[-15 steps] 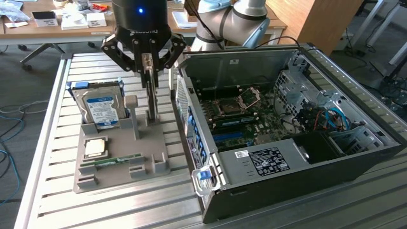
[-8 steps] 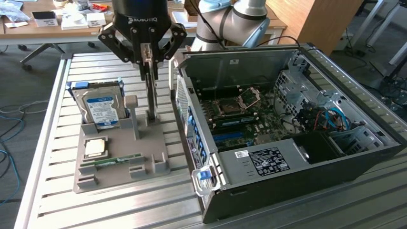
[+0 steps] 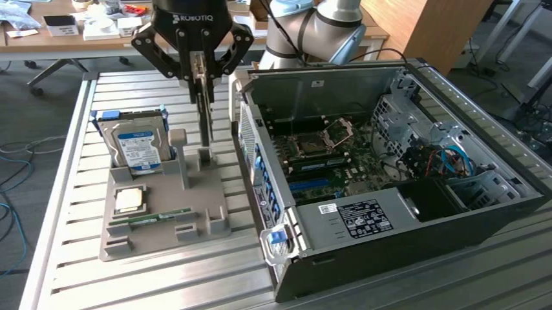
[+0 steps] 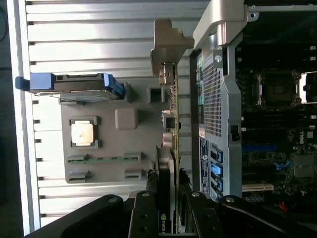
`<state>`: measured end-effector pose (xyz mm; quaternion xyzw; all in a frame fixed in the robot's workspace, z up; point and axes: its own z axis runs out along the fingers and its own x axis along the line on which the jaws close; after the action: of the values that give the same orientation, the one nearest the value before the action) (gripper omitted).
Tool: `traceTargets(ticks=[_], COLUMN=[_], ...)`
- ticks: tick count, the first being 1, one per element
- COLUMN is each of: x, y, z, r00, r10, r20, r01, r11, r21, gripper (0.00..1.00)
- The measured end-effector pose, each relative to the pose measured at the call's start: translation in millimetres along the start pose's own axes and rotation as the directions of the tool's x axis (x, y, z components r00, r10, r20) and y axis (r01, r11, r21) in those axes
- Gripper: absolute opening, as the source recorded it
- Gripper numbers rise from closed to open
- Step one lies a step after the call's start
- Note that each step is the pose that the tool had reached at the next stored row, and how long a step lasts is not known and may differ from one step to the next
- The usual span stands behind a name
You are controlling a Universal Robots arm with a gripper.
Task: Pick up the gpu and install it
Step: 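Pick up the gpu and move the gpu toward the slot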
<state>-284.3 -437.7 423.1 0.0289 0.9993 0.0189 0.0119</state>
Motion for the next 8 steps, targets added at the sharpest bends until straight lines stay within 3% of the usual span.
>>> traceTargets(ticks=[8], x=[-0.1], y=[0.1], z=[-3.2], r00=[1.0000], r10=[0.000], r20=[0.0001], r01=[0.000], r11=[1.0000], r21=[-0.0001], gripper=[0.27])
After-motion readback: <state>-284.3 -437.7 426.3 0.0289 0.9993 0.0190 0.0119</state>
